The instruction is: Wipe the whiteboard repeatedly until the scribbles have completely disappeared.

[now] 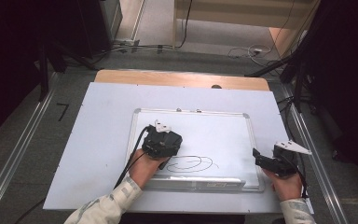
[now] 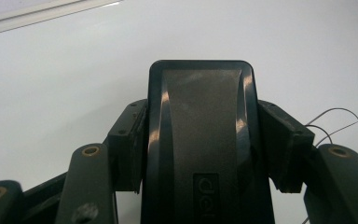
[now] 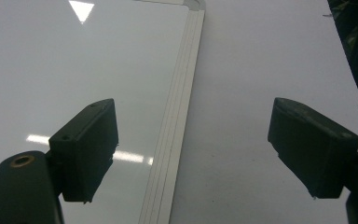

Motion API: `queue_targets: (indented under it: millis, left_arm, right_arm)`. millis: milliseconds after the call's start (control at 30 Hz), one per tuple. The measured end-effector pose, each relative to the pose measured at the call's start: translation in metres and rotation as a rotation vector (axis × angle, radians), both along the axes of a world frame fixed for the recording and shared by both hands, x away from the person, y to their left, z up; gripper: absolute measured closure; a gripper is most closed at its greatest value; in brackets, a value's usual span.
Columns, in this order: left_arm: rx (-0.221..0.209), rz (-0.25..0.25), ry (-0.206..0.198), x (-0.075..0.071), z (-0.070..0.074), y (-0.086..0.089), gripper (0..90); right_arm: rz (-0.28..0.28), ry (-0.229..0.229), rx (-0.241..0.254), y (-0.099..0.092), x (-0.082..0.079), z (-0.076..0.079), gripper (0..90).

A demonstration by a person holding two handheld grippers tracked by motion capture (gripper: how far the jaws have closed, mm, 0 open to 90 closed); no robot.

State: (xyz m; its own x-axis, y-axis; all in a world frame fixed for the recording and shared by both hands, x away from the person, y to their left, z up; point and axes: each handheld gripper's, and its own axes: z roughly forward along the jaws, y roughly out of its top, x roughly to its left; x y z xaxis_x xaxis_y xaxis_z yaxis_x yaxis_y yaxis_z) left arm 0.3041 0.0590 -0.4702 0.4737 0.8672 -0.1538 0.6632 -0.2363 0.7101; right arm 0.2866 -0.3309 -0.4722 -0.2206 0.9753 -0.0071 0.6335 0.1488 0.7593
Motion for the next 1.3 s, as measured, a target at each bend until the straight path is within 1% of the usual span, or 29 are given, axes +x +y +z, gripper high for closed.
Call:
queue_targets:
  millis: [167, 267, 500, 633, 733, 800, 867, 900, 933, 1033, 1067, 1133, 1167, 1200, 1267, 1300]
  left_arm:
    - [0.003, -0.005, -0.001, -0.004, 0.0, -0.001, 40.8]
    - [0.006, -0.005, -0.001, -0.004, -0.001, 0.0, 40.7]
    - [0.013, -0.013, 0.049, 0.001, -0.004, -0.001, 40.7]
    - [-0.003, -0.025, 0.063, 0.003, -0.004, 0.0, 40.7]
    - [-0.007, -0.027, 0.06, 0.004, -0.004, 0.0, 40.7]
    - [0.003, -0.036, 0.061, 0.006, -0.002, 0.001, 40.6]
    - [-0.003, -0.032, 0.055, 0.008, -0.001, 0.003, 40.7]
    - [-0.012, -0.029, 0.055, 0.009, -0.001, 0.003, 40.6]
    - [-0.011, -0.029, 0.06, 0.01, -0.001, 0.004, 40.7]
    - [-0.01, -0.027, 0.049, 0.011, -0.001, 0.005, 40.7]
    - [-0.014, -0.043, 0.044, 0.013, 0.0, 0.007, 40.7]
    - [-0.011, -0.046, 0.046, 0.014, 0.0, 0.007, 40.7]
    - [-0.006, -0.063, 0.056, 0.017, 0.0, 0.007, 40.7]
    - [-0.008, -0.067, 0.059, 0.018, -0.001, 0.007, 40.7]
    - [0.008, -0.079, 0.057, 0.019, -0.001, 0.006, 40.7]
    - [0.012, -0.078, 0.051, 0.02, -0.001, 0.005, 40.8]
  right_arm:
    - [0.002, 0.0, 0.0, 0.0, 0.0, 0.0, 14.6]
    - [0.002, 0.0, -0.001, 0.0, 0.0, 0.0, 14.6]
    - [0.001, 0.003, -0.002, 0.001, 0.0, 0.0, 14.7]
    - [0.002, 0.002, -0.003, 0.0, 0.0, 0.0, 14.7]
    - [0.001, 0.003, -0.002, 0.0, 0.0, 0.0, 14.6]
    - [0.001, 0.002, -0.003, 0.0, 0.0, 0.0, 14.6]
    - [0.0, 0.003, -0.001, 0.0, 0.0, 0.0, 14.6]
    - [0.002, 0.003, -0.002, 0.0, 0.0, 0.0, 14.7]
    - [0.002, 0.003, -0.002, 0.0, 0.0, 0.0, 14.6]
    - [0.002, 0.003, -0.002, 0.0, 0.0, 0.0, 14.7]
    - [0.002, 0.003, -0.002, 0.0, 0.0, 0.0, 14.6]
    - [0.001, 0.003, -0.002, 0.0, 0.0, 0.0, 14.7]
    - [0.002, 0.003, -0.002, 0.0, 0.0, -0.001, 14.7]
    - [0.003, 0.004, -0.001, 0.0, 0.0, -0.001, 14.7]
    - [0.003, 0.004, -0.002, 0.0, 0.0, -0.001, 14.7]
    - [0.003, 0.004, -0.002, 0.0, 0.0, -0.001, 14.6]
